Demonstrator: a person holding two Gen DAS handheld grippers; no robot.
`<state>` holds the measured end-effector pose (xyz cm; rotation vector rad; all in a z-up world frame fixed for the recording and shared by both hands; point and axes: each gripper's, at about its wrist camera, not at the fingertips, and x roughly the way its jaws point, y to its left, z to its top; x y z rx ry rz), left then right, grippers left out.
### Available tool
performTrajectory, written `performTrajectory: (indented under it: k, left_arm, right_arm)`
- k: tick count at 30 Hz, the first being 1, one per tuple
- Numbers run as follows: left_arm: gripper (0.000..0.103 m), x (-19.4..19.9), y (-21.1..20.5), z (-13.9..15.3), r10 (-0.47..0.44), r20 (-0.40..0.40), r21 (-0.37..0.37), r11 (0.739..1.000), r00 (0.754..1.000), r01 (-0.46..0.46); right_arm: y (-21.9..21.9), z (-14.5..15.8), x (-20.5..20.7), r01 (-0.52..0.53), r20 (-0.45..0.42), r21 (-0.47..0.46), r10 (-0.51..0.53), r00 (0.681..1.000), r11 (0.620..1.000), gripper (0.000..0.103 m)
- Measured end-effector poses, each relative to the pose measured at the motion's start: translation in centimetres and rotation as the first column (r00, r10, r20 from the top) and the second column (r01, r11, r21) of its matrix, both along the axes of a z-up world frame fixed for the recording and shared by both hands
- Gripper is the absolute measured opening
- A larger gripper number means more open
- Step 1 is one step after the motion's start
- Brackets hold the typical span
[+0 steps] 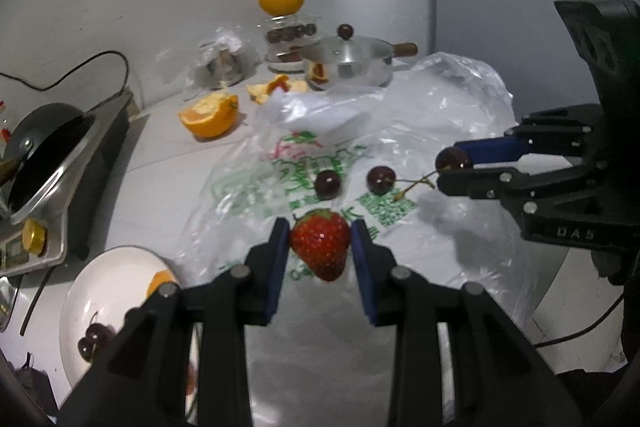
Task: Organize fruits
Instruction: 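Carry the strawberry and cherry in both tools over the white plate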
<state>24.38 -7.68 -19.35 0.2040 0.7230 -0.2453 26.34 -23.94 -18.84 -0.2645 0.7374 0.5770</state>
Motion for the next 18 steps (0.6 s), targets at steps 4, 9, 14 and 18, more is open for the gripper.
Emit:
performTrajectory:
  k: [4,9,14,18]
  left_arm:
    - [0.032,-0.7,1.5,0.4,0.019,0.01,-0.007,1.0,1.0,-0.019]
    - [0.032,-1.7,3.5,0.7,0.057,0.021,-0.024,0.998,0.998,-0.056]
    - [0.032,-2.9,5.9,0.6,0.091,0.021,-0.037,0.995,0.996,-0.09]
    - [0.032,-3.8,7.7,0.7,0.116,0.026,-0.044,0.992,0.993,-0.115]
  right_arm:
    - [1.4,0.3,-0.3,-0.02,0.004,-0.004,0.02,1.0,1.0,0.03]
    - [3.4,0.6,-0.7,-0.047,0.008,-0.014,0.047,0.999,0.999,0.03]
    - [5.7,1.0,-1.1,-0.076,0.016,-0.025,0.076,0.997,0.997,0.03]
    - [7.4,1.1,-1.5,-0.093,0.02,-0.035,0.094,0.995,0.995,0.03]
